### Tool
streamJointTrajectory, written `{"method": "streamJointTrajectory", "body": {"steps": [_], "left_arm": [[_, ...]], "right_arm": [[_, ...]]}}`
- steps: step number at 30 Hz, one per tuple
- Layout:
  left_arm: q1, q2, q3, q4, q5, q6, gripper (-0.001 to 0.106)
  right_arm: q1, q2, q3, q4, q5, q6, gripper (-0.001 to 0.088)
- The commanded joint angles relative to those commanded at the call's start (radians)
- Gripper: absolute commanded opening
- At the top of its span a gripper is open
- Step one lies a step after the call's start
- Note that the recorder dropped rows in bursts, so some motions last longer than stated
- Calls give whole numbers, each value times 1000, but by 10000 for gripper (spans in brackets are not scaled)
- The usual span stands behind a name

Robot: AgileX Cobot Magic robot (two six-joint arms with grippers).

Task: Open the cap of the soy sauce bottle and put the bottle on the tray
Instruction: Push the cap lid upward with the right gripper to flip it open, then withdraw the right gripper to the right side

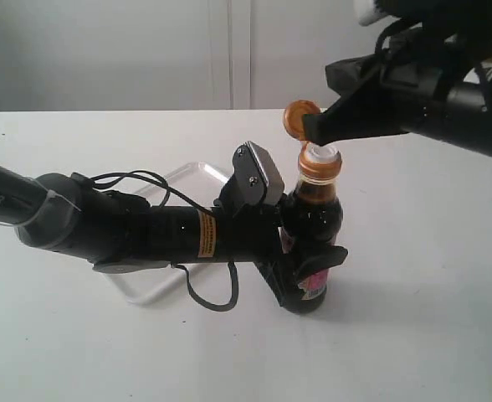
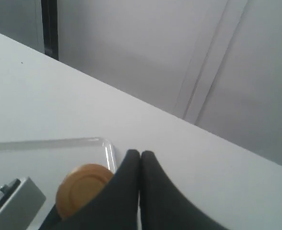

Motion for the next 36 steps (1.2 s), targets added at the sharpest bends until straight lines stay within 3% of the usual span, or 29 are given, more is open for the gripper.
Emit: {"method": "streamJointTrajectory", "body": {"steps": [8, 11, 13, 17, 23, 28, 36], "left_arm": [[0, -2, 0, -10, 23, -21, 0], [0, -6, 0, -11, 17, -49, 0], [0, -6, 0, -11, 10, -49, 0], [0, -8, 0, -11, -8, -49, 0], [0, -72, 0, -11, 14, -59, 0], [0, -143, 0, -3, 101, -115, 0], [1, -259, 0, -41, 104, -106, 0]], "right_arm": [[-268, 0, -27, -27, 471, 0, 0], [-339, 14, -25, -165, 675, 109, 0], [-359, 23, -25, -260, 730, 215, 0], [-365, 25, -25, -351, 742, 344, 0], [-365, 25, -23, -345, 697, 346, 0], [-365, 25, -23, -343, 649, 346, 0], [-365, 25, 18, -321, 556, 346, 0]]}}
